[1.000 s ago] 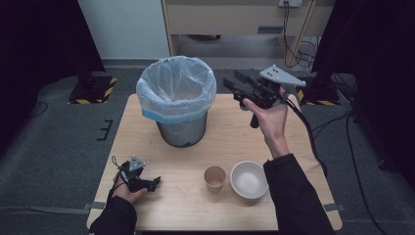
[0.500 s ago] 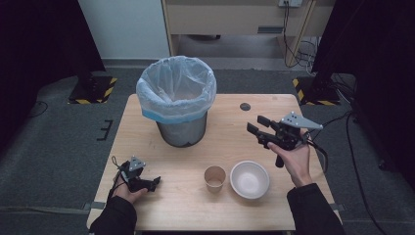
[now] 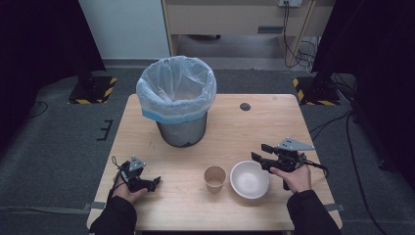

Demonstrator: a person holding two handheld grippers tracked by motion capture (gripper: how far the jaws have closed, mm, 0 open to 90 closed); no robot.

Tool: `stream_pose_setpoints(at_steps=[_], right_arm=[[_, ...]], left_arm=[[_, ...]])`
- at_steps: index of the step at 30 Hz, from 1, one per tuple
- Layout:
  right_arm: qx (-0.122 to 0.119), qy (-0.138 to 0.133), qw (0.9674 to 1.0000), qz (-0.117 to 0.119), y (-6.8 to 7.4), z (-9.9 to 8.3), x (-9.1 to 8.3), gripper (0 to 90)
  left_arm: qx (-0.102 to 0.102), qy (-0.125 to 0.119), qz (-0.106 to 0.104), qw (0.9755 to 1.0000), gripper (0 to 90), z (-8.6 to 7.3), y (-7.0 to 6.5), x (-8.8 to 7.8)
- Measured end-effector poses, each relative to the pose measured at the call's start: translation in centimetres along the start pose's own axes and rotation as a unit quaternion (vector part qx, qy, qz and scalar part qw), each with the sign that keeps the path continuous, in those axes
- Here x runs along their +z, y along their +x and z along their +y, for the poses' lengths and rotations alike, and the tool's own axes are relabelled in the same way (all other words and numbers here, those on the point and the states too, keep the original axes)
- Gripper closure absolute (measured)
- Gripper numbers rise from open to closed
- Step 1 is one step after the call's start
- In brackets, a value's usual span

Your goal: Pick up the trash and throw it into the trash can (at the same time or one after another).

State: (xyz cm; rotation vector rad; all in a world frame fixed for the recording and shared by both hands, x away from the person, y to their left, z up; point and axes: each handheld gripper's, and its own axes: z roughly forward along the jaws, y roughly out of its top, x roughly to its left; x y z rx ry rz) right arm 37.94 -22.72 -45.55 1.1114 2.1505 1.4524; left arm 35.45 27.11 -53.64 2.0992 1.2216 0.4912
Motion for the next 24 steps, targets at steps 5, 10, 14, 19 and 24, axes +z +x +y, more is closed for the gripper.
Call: stream_pose_setpoints(at_steps=[5,10,14,19,24], right_arm=[[0.009,0.029,0.9995,-0.001,-0.8,-1.6,0.6,41.4],[0.011,0.052,0.9986,-0.002,-1.3,-2.7,1.1,41.5],[0.002,0.094,0.9956,-0.004,-1.5,-3.9,1.9,43.0],[0.004,0.121,0.9926,-0.006,-1.7,-4.5,2.4,46.9],[0.013,0.146,0.9893,-0.001,-1.8,-4.7,2.6,55.1]], left_arm=[[0.000,0.000,0.000,1.0000,0.0,0.0,0.0,0.0],[0.000,0.000,0.000,1.0000,0.0,0.0,0.0,0.0],[0.000,-0.001,0.000,1.0000,0.0,0.0,0.0,0.0],[0.000,-0.001,0.000,1.0000,0.0,0.0,0.0,0.0],[0.000,-0.001,0.000,1.0000,0.0,0.0,0.0,0.0]])
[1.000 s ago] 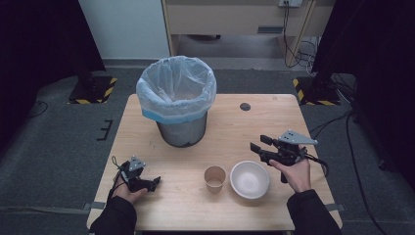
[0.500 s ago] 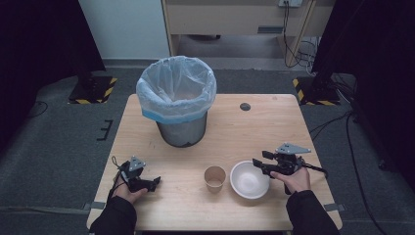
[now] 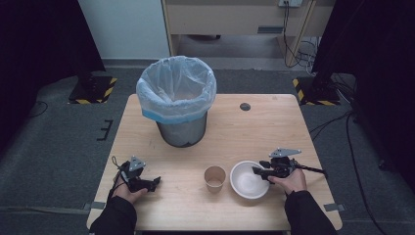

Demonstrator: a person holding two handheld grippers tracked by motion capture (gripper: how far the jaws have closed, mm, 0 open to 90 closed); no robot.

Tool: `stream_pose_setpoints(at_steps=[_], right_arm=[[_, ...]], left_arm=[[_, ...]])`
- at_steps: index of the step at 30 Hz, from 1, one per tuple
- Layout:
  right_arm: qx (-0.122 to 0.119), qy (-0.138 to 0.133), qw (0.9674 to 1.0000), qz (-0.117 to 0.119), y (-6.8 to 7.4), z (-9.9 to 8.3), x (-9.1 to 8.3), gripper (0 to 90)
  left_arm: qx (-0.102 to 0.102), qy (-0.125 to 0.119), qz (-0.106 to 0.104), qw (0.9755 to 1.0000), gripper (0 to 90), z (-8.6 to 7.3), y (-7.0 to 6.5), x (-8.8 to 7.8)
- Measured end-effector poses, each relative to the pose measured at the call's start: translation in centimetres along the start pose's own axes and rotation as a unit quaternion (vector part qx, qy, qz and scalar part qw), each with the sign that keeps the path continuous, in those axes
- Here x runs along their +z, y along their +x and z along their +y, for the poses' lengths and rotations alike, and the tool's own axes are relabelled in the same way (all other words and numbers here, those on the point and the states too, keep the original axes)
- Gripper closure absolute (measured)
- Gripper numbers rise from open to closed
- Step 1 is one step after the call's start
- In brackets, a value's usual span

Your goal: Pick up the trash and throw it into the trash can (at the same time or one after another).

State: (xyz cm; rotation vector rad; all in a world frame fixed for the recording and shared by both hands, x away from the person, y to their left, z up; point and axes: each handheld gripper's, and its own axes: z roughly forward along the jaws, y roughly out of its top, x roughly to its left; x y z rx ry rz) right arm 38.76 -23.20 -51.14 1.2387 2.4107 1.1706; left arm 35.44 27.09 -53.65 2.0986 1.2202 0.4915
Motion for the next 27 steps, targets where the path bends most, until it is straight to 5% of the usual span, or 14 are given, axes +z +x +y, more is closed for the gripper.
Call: stream_pose_setpoints(at_steps=[11,19,27], right_arm=[[0.022,0.026,0.9994,0.011,-0.4,0.1,-0.3,78.0],[0.037,-0.016,0.9991,0.014,-0.1,1.5,-2.0,82.2],[0.037,-0.067,0.9971,-0.006,0.2,3.0,-3.8,83.0]], left_arm=[[0.000,0.000,0.000,1.0000,0.0,0.0,0.0,0.0],[0.000,0.000,0.000,1.0000,0.0,0.0,0.0,0.0],[0.000,0.000,0.000,1.0000,0.0,0.0,0.0,0.0]])
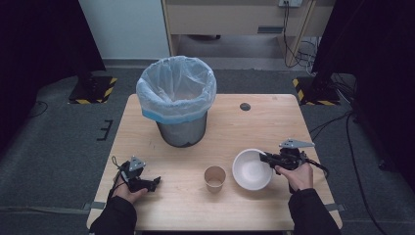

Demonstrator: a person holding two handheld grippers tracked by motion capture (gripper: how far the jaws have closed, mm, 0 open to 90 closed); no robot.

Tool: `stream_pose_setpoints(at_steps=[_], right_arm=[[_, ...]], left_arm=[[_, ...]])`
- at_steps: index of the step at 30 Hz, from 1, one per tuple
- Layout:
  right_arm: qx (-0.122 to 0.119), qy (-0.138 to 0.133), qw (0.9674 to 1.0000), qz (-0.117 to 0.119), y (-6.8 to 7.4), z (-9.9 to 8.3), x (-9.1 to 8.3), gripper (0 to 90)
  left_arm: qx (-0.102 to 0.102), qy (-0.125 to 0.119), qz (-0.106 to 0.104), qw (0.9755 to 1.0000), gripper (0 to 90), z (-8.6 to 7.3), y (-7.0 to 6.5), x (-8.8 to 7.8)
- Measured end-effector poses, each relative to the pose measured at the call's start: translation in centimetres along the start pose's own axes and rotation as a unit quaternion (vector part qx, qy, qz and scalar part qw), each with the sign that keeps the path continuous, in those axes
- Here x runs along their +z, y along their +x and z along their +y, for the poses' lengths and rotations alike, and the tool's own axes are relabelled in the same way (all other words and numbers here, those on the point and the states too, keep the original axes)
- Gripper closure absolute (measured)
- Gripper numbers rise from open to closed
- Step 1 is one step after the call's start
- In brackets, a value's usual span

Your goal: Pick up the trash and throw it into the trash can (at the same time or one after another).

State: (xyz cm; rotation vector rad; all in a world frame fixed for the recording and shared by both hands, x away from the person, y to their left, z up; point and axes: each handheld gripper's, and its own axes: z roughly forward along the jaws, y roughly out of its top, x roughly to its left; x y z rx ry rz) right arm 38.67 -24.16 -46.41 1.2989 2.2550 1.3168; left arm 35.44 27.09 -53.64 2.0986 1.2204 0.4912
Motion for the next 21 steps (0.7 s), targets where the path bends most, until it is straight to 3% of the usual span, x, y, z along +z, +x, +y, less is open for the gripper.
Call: stream_pose_setpoints(at_steps=[6,10,11,21], right_arm=[[0.004,-0.045,0.9989,-0.010,0.1,1.0,-1.4,83.0],[0.011,-0.088,0.9959,-0.016,0.2,1.6,-2.3,83.0],[0.011,-0.088,0.9959,-0.016,0.2,1.6,-2.3,83.0],[0.029,-0.162,0.9864,-0.004,0.5,3.0,-4.0,83.0]], left_arm=[[0.000,0.000,0.000,1.0000,0.0,0.0,0.0,0.0],[0.000,0.000,0.000,1.0000,0.0,0.0,0.0,0.0],[0.000,0.000,0.000,1.0000,0.0,0.0,0.0,0.0],[0.000,0.000,0.000,1.0000,0.0,0.0,0.0,0.0]])
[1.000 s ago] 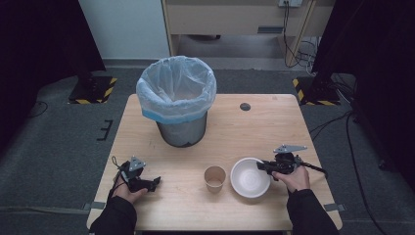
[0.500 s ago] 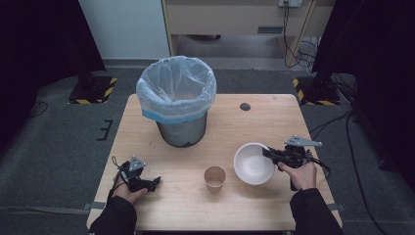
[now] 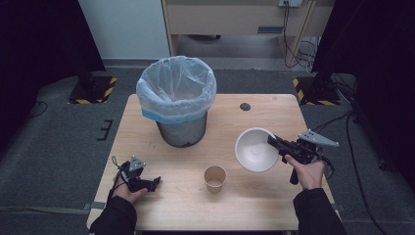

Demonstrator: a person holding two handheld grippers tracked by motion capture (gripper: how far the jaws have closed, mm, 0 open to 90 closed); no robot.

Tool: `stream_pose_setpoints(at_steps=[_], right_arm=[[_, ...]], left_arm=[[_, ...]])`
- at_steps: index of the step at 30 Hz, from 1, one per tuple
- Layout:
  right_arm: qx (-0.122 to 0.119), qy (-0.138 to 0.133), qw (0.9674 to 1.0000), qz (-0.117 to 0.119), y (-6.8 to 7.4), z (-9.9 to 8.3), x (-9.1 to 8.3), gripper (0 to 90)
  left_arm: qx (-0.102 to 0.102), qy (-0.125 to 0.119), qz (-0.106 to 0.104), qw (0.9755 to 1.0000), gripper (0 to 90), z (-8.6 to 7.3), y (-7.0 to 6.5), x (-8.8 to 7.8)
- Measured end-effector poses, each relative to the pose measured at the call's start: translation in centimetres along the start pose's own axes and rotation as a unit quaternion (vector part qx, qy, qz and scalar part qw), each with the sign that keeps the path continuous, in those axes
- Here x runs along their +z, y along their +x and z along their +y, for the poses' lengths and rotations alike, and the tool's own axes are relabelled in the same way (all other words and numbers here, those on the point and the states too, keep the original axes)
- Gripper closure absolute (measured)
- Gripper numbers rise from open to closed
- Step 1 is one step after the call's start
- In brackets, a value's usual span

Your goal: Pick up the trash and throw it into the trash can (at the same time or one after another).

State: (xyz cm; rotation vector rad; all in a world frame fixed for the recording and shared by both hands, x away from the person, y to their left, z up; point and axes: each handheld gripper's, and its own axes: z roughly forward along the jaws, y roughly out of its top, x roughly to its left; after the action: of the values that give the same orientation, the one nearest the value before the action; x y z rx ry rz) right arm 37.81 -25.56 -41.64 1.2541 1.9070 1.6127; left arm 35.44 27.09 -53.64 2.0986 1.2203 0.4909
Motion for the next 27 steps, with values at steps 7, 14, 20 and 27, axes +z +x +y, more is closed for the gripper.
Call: stream_pose_setpoints(at_steps=[7,14,20,27], right_arm=[[0.013,-0.080,0.9963,0.027,0.7,2.2,-1.0,83.0],[0.011,-0.130,0.9908,0.038,1.7,4.4,-1.2,83.0],[0.007,-0.165,0.9850,0.050,3.0,7.1,-0.8,83.0],[0.006,-0.197,0.9788,0.053,4.3,9.6,0.1,83.0]], left_arm=[[0.001,0.000,-0.001,1.0000,0.0,0.1,0.0,0.1],[0.001,0.000,-0.001,1.0000,0.0,0.1,0.0,0.1],[0.000,0.000,-0.001,1.0000,0.0,0.1,0.0,0.1],[0.000,0.000,-0.001,1.0000,0.0,0.1,0.0,0.1]])
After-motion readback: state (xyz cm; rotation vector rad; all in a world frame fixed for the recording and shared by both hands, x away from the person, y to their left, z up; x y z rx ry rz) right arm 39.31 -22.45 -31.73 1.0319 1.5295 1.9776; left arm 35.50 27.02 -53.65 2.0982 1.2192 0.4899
